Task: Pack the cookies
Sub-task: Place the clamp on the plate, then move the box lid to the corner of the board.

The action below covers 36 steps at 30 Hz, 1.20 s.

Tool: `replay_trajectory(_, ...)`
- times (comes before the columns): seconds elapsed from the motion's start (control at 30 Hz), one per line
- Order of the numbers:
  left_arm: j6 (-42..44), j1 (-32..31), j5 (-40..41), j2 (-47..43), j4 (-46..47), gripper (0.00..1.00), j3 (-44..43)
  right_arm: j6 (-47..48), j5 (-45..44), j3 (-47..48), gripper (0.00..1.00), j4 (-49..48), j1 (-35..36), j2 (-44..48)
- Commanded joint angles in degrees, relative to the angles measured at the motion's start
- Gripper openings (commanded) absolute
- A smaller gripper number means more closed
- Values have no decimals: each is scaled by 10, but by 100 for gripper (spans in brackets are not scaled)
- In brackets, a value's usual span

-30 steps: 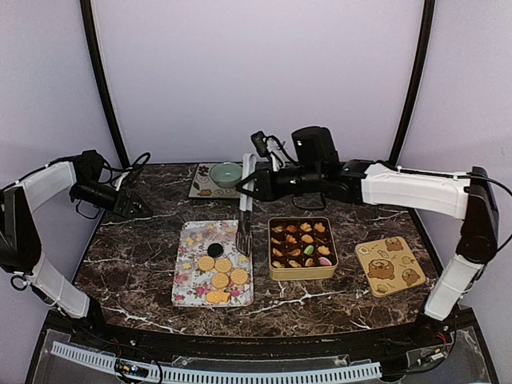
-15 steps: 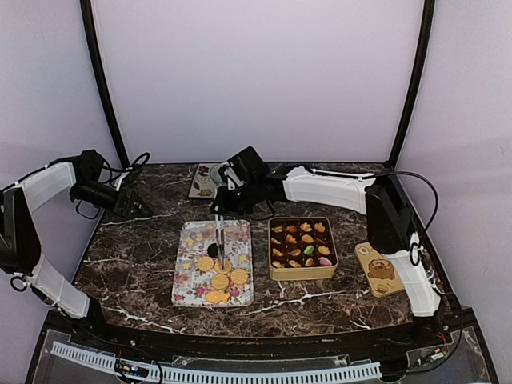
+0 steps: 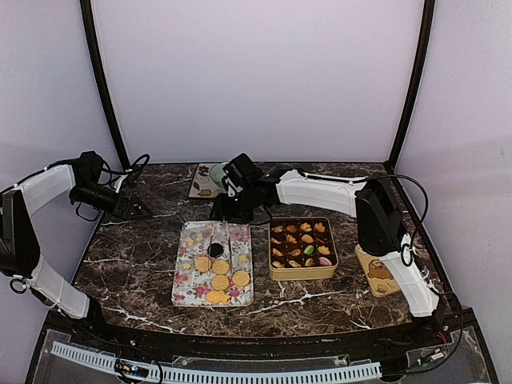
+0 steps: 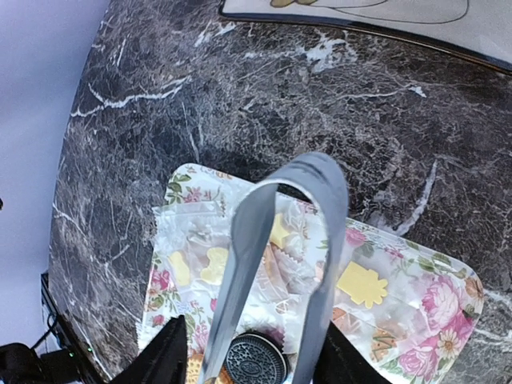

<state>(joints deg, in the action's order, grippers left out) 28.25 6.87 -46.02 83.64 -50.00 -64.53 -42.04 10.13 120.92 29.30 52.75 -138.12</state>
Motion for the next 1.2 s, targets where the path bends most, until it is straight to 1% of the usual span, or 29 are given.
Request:
replay_trajectory(0.0, 4, 3, -5, -19, 4, 99, 13, -1, -12, 21, 61, 0, -3, 2)
replay_trajectory(0.03, 4, 3, -5, -19, 5, 99, 14, 0, -11, 20, 64, 0, -5, 4)
replay_trajectory(0.07, 3, 3, -6, -18, 6, 99, 15, 1, -12, 19, 71, 1, -7, 9)
replay_trajectory(0.1, 3, 3, -6, -18, 7, 99, 16, 3, -15, 16, 80, 3, -8, 17)
replay_trajectory(0.13, 3, 3, -7, -17, 7, 99, 16, 6, -18, 13, 97, 3, -10, 26)
replay_trajectory(0.17, 3, 3, -8, -17, 7, 99, 15, 10, -21, 7, 99, 5, -12, 35)
replay_trajectory(0.27, 5, 3, -8, -17, 5, 99, 13, 26, -38, -19, 100, 20, -20, 73)
replay_trajectory(0.37, 6, 3, -15, -19, 5, 99, 14, 47, -78, -83, 100, 34, -30, 145)
replay_trajectory(0.47, 11, 1, -44, -16, 4, 99, 11, 46, -111, -214, 100, 6, -58, 262)
replay_trajectory(0.53, 13, -13, -54, -10, 0, 99, -1, 40, -112, -316, 100, -24, -98, 369)
replay_trajectory(0.57, 14, -25, -53, -6, -3, 99, -9, 41, -119, -356, 100, -24, -118, 394)
replay_trajectory(0.6, 14, -45, -49, -1, -3, 99, -17, 47, -132, -389, 100, -9, -139, 440)
replay_trajectory(0.7, 4, -111, -35, 19, 9, 99, -46, 66, -186, -470, 100, 71, -204, 525)
replay_trajectory(0.73, -3, -131, -36, 30, 14, 99, -68, 66, -194, -511, 100, 92, -231, 549)
replay_trajectory(0.8, -7, -173, -33, 66, 9, 99, -119, 60, -194, -585, 100, 102, -293, 611)
replay_trajectory(0.83, -5, -205, -26, 99, 0, 99, -152, 57, -191, -620, 100, 99, -325, 640)
replay_trajectory(0.9, -6, -242, -24, 143, -18, 99, -219, 57, -189, -668, 100, 94, -375, 692)
replay_trajectory(1.0, -16, -316, -22, 223, -23, 99, -303, 70, -216, -705, 100, 111, -424, 723)
replay_trajectory(1.17, 20, -427, 9, 328, -63, 99, -418, 99, -231, -726, 100, 126, -474, 698)
